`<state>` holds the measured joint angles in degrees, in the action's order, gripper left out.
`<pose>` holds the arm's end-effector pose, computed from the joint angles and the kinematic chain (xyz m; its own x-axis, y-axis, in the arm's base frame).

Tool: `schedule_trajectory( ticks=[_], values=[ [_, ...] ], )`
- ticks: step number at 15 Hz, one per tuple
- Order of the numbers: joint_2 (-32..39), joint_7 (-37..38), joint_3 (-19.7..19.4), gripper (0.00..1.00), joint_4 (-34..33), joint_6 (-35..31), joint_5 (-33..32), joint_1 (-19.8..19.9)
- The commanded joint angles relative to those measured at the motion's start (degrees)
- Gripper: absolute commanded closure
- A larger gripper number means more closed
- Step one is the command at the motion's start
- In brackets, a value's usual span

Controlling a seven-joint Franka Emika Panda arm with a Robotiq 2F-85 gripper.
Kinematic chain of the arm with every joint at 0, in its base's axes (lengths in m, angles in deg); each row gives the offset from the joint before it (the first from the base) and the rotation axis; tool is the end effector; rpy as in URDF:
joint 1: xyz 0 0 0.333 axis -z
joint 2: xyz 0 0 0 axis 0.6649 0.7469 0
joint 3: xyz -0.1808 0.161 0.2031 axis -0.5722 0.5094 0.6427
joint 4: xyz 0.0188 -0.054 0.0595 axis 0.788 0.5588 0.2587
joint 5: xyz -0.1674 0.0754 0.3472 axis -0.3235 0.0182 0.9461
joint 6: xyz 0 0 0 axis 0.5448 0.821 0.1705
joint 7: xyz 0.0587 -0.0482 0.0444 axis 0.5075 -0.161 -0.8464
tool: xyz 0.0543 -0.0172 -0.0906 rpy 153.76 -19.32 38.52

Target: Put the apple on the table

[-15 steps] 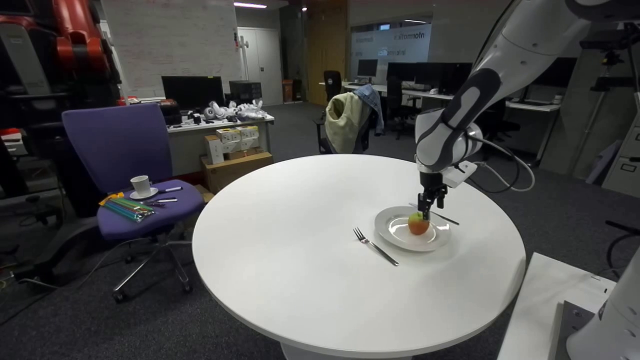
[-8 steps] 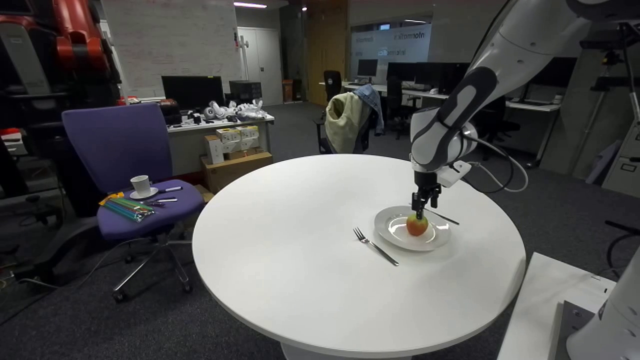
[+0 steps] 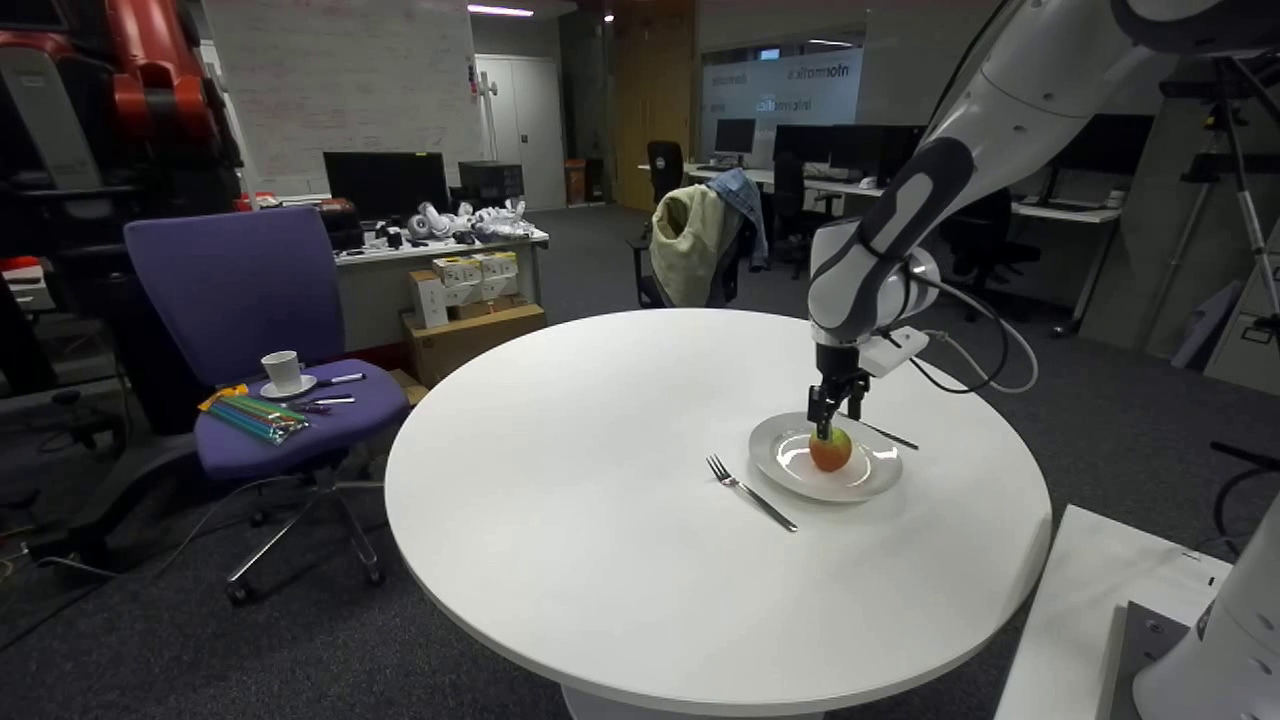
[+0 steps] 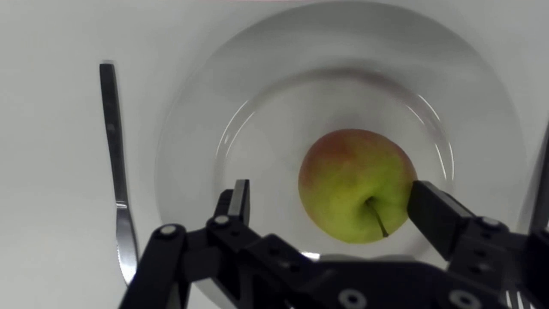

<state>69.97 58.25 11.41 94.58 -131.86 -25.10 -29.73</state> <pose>0.4893 -0.1821 0.1931 0.9917 -0.0824 -0.0986 -0.0764 -0.9951 0.0630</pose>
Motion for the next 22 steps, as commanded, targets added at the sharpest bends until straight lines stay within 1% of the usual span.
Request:
schedule_trajectory(
  ticks=[1, 5, 10, 22],
  values=[
    [1.9, -0.7, 1.4, 0.0, -2.3, -0.5, 2.4, 0.7],
    [3.0, -1.3, 2.8, 0.0, -3.5, 0.0, 5.0, 1.2],
    [4.2, -1.6, 3.1, 0.0, -4.2, 0.3, 6.8, 1.7],
    [5.1, -1.1, 2.6, 0.0, -4.6, 0.9, 6.5, 2.6]
  ],
)
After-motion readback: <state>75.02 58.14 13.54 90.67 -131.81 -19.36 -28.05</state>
